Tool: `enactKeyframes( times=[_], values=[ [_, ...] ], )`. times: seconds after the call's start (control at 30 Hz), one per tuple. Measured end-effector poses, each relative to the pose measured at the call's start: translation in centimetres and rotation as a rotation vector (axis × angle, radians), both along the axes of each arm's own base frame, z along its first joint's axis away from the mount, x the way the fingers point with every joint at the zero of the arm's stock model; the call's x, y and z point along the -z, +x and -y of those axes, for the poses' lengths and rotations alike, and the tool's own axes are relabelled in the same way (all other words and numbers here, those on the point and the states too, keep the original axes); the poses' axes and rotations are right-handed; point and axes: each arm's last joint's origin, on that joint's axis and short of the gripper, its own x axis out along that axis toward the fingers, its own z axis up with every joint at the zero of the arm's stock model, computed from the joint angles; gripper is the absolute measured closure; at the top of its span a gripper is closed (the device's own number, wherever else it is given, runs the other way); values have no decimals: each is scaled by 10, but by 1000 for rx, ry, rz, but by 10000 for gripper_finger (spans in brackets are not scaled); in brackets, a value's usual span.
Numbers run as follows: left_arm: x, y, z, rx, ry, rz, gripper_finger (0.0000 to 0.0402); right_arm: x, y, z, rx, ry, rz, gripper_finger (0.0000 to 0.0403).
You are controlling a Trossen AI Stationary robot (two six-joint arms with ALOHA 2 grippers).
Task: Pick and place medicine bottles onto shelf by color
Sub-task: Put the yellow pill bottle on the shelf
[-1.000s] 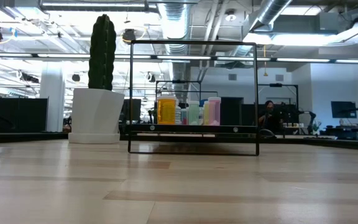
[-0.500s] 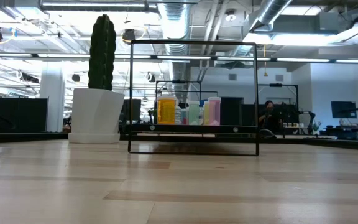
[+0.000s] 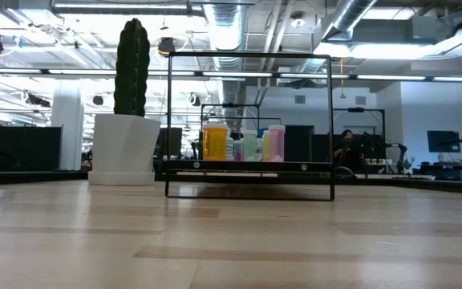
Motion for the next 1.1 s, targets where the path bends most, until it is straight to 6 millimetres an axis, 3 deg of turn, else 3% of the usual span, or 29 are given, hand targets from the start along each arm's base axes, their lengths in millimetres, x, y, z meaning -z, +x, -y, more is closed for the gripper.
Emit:
enactKeyframes(
  times=[0.3,0.53,1.0,1.1],
  values=[
    [0,2,-5,51,-28,-16,317,1,1,4,34,-29,21,163],
    [3,5,-11,14,-40,-58,317,8,3,8,132,-74,-30,163],
    [4,7,-12,-10,-111,-90,317,12,6,11,210,-191,39,163],
    [3,6,-13,-1,-138,-92,317,10,-2,18,227,-228,42,163]
  ],
)
